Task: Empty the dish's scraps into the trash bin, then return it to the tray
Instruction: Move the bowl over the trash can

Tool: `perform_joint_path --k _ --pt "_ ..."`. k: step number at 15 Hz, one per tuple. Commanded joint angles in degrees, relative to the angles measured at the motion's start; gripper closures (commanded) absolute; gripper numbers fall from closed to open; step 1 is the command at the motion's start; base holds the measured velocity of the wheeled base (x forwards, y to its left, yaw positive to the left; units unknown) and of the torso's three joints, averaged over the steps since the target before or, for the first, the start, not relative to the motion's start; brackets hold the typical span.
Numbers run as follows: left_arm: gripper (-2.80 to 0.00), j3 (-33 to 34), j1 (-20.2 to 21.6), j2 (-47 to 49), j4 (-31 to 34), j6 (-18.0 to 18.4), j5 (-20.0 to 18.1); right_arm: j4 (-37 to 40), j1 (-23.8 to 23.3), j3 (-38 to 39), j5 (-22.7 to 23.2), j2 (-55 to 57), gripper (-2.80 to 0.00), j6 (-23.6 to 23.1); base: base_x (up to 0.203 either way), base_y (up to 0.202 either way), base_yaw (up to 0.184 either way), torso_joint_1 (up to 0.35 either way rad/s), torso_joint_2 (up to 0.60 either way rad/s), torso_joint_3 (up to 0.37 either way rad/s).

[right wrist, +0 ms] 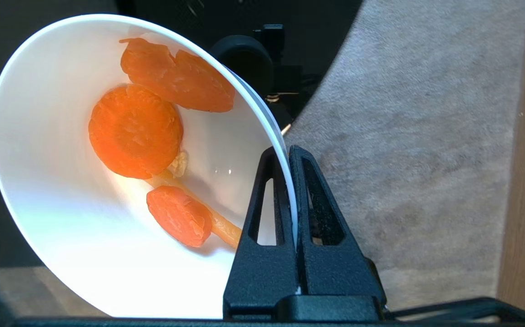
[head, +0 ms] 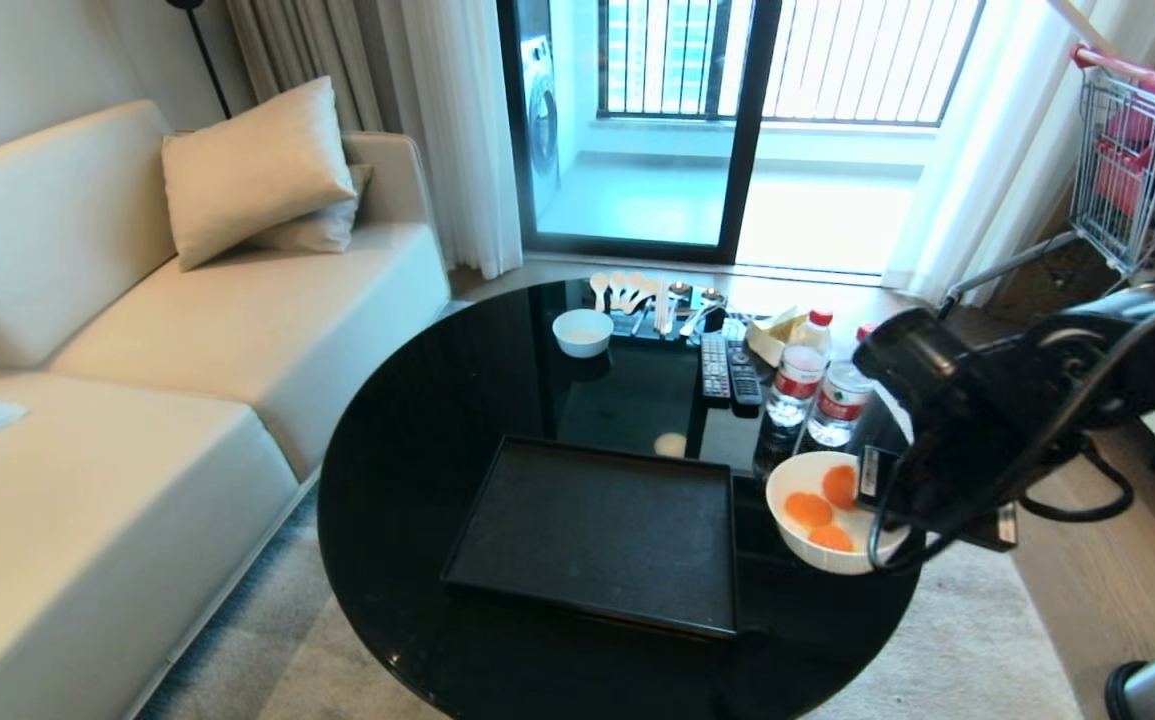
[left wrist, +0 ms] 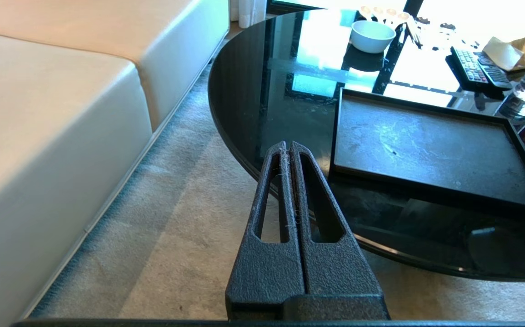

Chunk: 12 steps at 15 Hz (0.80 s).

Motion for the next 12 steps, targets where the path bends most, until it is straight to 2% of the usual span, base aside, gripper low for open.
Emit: perform_joint_path --k 1,4,8,12 --pt "0.0 0.0 0.0 -0.02 -0.02 -0.02 0.02 -1.77 -0.55 11.05 -0.13 -12.91 0.0 0.21 0.0 0.0 0.0 0.0 0.0 0.0" --pt "0.0 0.0 0.0 -0.02 -0.02 -0.02 0.02 -3.14 -0.79 20.39 -0.25 -23.03 0.0 0.09 0.0 0.0 0.0 0.0 0.0 0.0" --pt "0.0 0.0 0.0 -0.02 -0.02 -0.02 0.02 -2.67 -1.34 28.85 -0.38 -37.84 0.0 0.01 0.0 0.0 0.0 0.0 0.0 0.0" --pt "0.0 0.0 0.0 -0.02 -0.02 -0.02 0.02 3.25 -4.64 35.73 -3.32 -51.34 0.0 -0.01 0.0 0.0 0.0 0.0 0.0 0.0"
